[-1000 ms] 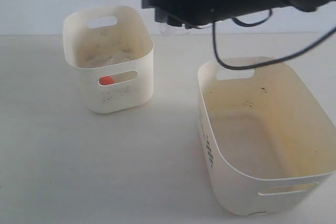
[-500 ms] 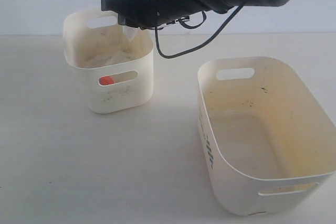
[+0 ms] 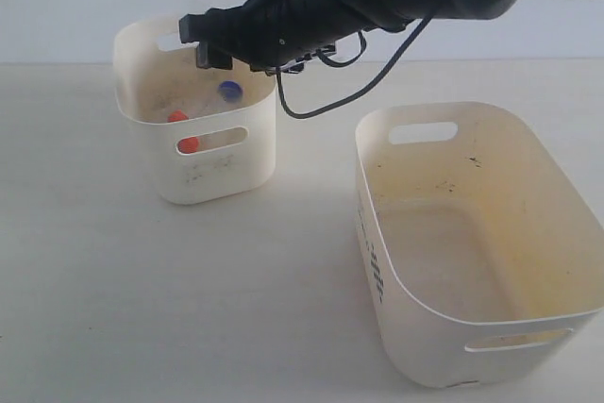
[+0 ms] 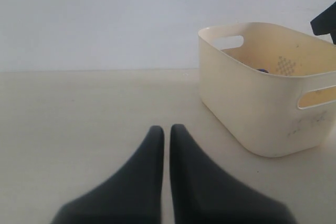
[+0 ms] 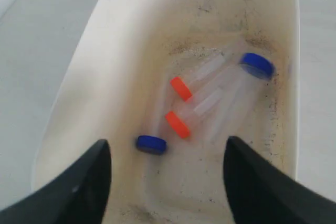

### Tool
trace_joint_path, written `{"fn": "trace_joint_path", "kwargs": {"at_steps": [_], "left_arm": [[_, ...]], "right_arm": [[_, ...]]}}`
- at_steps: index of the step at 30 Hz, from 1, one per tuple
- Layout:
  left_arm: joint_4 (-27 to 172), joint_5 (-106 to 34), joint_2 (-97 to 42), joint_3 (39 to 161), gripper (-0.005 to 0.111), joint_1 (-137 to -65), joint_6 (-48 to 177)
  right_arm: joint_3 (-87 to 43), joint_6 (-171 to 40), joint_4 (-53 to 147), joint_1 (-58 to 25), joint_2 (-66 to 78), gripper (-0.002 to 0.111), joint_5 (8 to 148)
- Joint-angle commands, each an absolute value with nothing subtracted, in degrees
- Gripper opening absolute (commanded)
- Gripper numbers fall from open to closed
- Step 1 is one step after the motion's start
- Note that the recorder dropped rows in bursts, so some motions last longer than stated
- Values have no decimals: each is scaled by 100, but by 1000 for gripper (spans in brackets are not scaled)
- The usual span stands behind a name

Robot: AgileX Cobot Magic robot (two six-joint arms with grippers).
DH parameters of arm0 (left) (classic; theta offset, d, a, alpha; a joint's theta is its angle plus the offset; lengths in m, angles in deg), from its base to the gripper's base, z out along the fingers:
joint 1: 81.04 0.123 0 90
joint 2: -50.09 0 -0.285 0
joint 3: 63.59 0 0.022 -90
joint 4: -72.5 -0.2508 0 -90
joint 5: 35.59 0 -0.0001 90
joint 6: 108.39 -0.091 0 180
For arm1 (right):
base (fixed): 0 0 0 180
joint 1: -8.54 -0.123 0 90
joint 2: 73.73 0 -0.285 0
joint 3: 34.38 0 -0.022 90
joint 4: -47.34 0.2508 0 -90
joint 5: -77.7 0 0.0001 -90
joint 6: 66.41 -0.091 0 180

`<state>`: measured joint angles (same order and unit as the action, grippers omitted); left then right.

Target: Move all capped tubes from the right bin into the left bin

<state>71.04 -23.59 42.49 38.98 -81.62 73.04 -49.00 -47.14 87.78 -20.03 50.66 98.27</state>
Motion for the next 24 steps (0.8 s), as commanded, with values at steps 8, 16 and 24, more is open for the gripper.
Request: {"fn": "trace_joint_path", "kwargs": {"at_steps": [8,16,24], "left_arm": [[7140,-2399,4231,3919,4,-8160,7360],[7140,-2399,4231,3919,4,-8160,7360],[7140,-2399,4231,3919,4,-8160,7360]], "right_arm": [[-4918,-4643,8241,-2002,4247,0,11579],[-4564,-4815,8265,-2002,3591,0,12791],[-2940,-4844,8277,-2002,2399,0,12192]]}}
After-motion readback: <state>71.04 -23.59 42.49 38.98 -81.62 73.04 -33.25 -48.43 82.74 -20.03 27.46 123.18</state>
